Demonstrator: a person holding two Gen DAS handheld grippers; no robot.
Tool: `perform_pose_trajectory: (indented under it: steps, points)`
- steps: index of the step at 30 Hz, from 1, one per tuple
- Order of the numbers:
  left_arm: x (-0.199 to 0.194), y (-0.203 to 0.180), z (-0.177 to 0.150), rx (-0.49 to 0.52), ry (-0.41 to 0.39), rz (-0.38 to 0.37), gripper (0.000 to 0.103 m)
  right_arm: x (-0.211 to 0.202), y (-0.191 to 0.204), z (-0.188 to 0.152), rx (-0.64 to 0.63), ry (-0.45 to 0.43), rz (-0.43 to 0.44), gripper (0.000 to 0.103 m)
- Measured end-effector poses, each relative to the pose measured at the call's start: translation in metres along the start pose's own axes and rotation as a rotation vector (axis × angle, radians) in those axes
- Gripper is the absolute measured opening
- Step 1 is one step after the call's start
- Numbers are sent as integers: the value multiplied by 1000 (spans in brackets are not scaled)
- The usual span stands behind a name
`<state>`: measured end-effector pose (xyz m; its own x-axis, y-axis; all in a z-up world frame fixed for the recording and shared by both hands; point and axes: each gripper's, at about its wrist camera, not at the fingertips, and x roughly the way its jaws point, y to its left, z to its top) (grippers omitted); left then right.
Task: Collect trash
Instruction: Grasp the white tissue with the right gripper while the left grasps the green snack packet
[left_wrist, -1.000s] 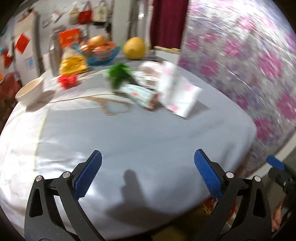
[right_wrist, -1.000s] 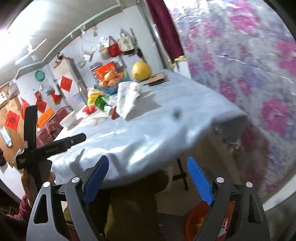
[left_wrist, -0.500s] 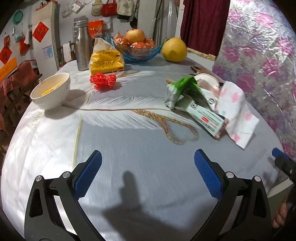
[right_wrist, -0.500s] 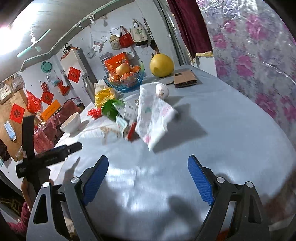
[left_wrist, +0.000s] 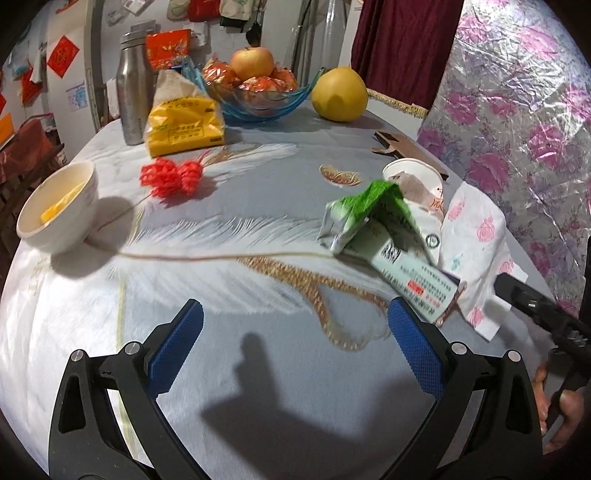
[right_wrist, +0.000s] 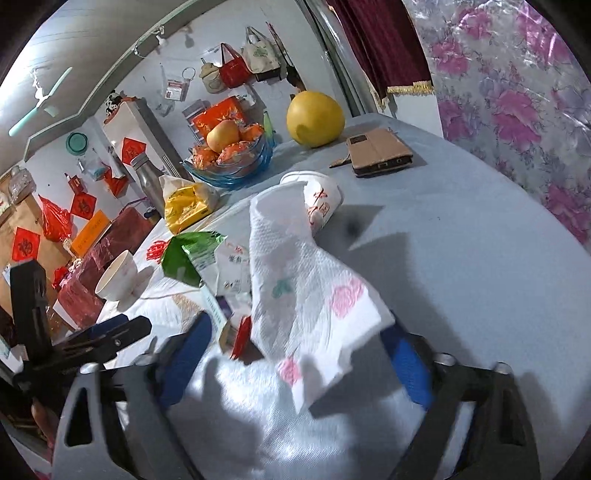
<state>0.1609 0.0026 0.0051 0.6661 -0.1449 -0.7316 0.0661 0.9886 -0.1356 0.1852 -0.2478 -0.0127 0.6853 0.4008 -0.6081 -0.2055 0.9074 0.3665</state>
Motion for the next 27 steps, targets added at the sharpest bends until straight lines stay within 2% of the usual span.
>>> perform_pose_trajectory:
  steps: [1, 2, 6, 10, 13, 15, 19, 20, 23, 27]
  points:
    - [2, -3, 5, 8, 0, -7, 96, 1, -2, 0, -6, 4, 5, 9]
    - [2, -5, 9, 14, -1, -14, 96, -1, -4, -1, 2, -6, 11, 2]
    - [8, -23, 28, 44, -8, -58, 96, -20, -15, -6, 8, -74, -22, 2]
    - [22, -48, 50, 93, -24, -87, 96, -28, -28, -13, 40, -76, -28, 2]
    - [46, -58, 64, 101, 17, -124, 96, -28, -37, -16, 67, -64, -23, 3]
    - [61, -58, 67, 100, 45, -119, 96, -26, -40, -18, 78, -58, -13, 3]
    - [68, -32, 62, 24, 88, -109, 96, -27, -39, -20, 74, -55, 2, 3]
    - [65, -21, 58, 3, 85, -97, 96, -27, -38, -20, 73, -53, 10, 3]
    - [44, 6, 48, -32, 59, -129, 96, -26, -36, -21, 66, -52, 25, 4]
    - [17, 31, 30, -38, 14, -59, 96, -23, -36, -22, 70, -41, 50, 5]
